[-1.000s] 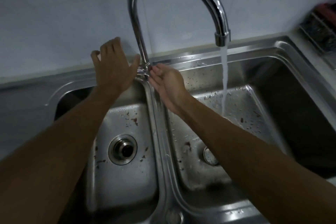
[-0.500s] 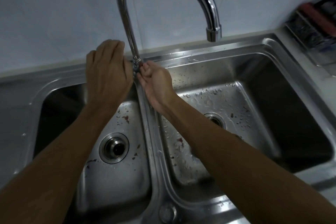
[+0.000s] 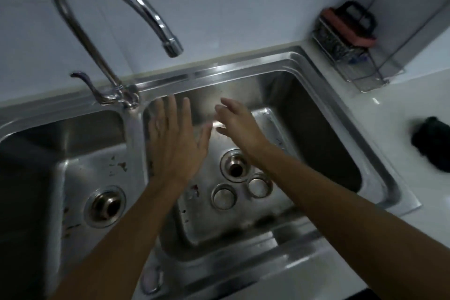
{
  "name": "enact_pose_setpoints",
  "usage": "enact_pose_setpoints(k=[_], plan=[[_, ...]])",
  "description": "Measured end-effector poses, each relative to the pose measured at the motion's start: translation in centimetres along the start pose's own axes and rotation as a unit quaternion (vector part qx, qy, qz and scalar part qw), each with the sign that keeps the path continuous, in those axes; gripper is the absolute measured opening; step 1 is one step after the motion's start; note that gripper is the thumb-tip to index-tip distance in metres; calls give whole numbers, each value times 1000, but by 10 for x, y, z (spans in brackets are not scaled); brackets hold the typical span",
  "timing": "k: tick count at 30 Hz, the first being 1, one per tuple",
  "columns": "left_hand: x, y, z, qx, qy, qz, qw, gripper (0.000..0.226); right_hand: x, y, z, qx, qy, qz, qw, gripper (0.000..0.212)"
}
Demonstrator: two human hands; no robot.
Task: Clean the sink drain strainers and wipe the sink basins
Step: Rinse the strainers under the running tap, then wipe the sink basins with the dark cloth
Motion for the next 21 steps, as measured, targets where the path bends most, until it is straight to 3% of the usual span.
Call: enact_pose_setpoints(k=[2, 5, 8, 11, 15, 19, 21], plan=[[51, 10, 20, -24, 14, 34, 999, 84, 4, 9, -74, 36, 194, -96, 976, 48], [143, 29, 46, -65, 29, 108, 992, 84, 13, 32, -191, 51, 420, -186, 887, 51], [238, 44, 67, -94, 67, 181, 977, 84, 20, 57, -299, 64, 617, -197, 759, 56], [323, 52, 83, -104, 84, 228, 964, 84, 27, 70, -383, 86, 683, -175, 703, 57], [400, 64, 105, -99, 102, 257, 956, 80, 49, 74, -450, 88, 681, -144, 713, 60], [426, 72, 125, -100, 90, 262, 956, 76, 68, 72, -472, 73, 591, -142, 791, 56], [428, 72, 129, -98, 94, 262, 955, 75, 69, 67, -477, 92, 564, -173, 802, 48]])
Point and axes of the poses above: each hand's wrist, its own y-axis away from the middle knuckle, its own z-axis out of the palm, x = y × z, the point moved 2 cm from there along -y, towards the middle knuckle, and after that the axes turned 7 degrees about x, right-handed, at the moved point
